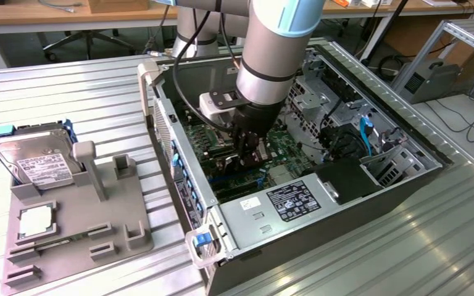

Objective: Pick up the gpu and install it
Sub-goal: 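Insert the gpu into the slot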

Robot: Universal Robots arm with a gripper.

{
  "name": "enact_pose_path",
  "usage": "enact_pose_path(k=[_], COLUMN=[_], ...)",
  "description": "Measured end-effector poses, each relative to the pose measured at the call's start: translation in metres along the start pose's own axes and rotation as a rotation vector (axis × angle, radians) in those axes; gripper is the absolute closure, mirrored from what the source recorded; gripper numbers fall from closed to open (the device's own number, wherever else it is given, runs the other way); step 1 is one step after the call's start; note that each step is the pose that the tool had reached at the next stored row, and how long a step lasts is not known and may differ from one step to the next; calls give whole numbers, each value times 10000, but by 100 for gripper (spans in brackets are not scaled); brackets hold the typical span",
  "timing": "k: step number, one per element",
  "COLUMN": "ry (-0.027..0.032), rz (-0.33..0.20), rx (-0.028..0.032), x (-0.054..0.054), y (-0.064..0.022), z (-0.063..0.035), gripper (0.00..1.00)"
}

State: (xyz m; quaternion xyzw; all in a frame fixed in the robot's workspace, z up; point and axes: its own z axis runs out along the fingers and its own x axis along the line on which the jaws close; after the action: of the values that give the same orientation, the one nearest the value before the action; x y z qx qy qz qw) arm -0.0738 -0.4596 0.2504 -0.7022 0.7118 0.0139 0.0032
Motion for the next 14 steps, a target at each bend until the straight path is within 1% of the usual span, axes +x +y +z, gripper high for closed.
enact_pose_path(k=[14], ry=[0], rz=[0], rx=[1], x=[0], y=[6], z=[2], gripper=[73])
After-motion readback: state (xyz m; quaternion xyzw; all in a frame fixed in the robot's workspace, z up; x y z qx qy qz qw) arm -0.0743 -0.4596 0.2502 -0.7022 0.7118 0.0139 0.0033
